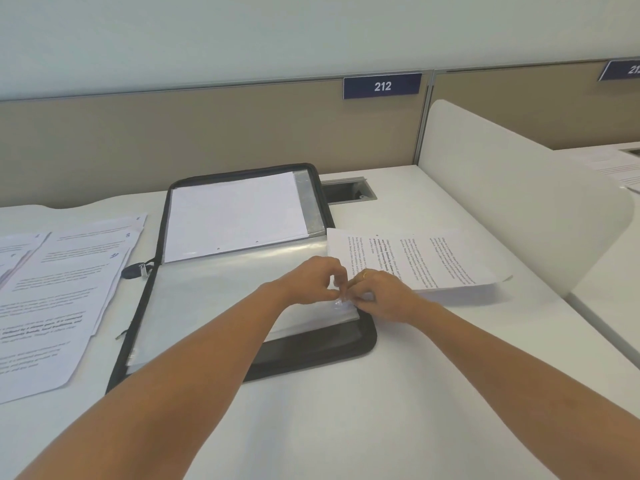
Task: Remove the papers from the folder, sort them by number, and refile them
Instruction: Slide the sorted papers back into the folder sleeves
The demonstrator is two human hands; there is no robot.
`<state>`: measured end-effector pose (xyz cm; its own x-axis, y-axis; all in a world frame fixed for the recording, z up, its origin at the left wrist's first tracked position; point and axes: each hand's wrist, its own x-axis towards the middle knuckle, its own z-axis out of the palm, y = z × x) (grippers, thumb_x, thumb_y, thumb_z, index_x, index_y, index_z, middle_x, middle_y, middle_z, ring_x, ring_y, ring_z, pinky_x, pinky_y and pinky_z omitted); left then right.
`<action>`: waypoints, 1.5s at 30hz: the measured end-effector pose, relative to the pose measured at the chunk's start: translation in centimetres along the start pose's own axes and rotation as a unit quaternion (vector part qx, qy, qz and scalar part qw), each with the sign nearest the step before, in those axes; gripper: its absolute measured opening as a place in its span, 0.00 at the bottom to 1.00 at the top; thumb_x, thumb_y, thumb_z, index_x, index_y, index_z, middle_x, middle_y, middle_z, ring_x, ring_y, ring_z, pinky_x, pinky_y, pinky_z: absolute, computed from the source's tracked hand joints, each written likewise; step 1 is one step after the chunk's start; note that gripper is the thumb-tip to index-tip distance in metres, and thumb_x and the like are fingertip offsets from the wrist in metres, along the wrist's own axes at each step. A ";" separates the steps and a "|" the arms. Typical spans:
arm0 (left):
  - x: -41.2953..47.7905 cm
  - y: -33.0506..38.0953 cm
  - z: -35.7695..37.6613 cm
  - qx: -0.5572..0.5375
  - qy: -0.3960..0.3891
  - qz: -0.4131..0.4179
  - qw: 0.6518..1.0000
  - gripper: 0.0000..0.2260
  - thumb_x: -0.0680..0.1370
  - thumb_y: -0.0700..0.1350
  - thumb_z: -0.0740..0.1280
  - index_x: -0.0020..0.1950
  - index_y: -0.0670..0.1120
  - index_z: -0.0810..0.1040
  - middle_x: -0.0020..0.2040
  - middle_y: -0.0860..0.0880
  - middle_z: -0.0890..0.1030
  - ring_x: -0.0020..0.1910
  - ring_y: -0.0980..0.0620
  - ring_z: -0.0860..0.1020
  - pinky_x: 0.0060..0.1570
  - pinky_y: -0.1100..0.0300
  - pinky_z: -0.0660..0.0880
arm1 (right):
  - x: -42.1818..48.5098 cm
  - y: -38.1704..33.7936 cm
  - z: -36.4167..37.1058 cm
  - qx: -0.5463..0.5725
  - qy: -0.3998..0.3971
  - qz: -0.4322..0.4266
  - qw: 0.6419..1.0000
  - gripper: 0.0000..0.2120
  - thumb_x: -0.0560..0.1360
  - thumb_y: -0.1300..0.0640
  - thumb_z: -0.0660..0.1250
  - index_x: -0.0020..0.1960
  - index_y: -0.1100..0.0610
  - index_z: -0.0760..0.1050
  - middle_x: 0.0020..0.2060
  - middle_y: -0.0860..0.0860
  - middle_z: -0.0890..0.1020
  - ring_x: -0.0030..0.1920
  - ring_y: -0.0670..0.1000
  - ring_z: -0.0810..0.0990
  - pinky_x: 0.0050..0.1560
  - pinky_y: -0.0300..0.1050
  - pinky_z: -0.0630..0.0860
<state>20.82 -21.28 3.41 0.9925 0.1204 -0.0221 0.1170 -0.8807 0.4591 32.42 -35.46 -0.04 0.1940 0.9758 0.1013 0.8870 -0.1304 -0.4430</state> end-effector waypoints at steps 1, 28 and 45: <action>0.0 0.0 -0.1 -0.006 0.001 -0.002 1.000 0.05 0.73 0.38 0.70 0.48 0.40 0.81 0.47 0.45 0.79 0.39 0.56 0.71 0.39 0.69 0.68 | 0.0 0.1 0.0 0.013 -0.007 0.001 1.000 0.10 0.75 0.59 0.66 0.54 0.51 0.82 0.54 0.48 0.82 0.55 0.49 0.75 0.56 0.39 0.68; 0.0 0.2 0.6 -0.072 0.026 -0.026 0.997 0.06 0.72 0.32 0.69 0.48 0.36 0.81 0.44 0.41 0.81 0.40 0.53 0.74 0.39 0.75 0.69 | 3.7 1.2 1.7 -0.043 -0.114 0.068 0.990 0.21 0.80 0.51 0.59 0.72 0.50 0.64 0.77 0.51 0.49 0.77 0.51 0.46 0.74 0.53 0.46; -0.4 0.1 -0.2 -0.094 0.021 -0.017 0.995 0.06 0.69 0.31 0.69 0.44 0.39 0.82 0.38 0.54 0.79 0.35 0.64 0.74 0.41 0.71 0.71 | 4.0 -0.7 1.1 0.002 -0.142 -0.010 0.990 0.04 0.76 0.55 0.53 0.45 0.49 0.66 0.43 0.42 0.70 0.45 0.47 0.66 0.58 0.40 0.61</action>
<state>20.44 -21.34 3.68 0.9852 0.1712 -0.0061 0.1385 -0.7750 0.6166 32.16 -31.25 -0.31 0.0516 0.9883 -0.1437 0.8879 -0.1113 -0.4464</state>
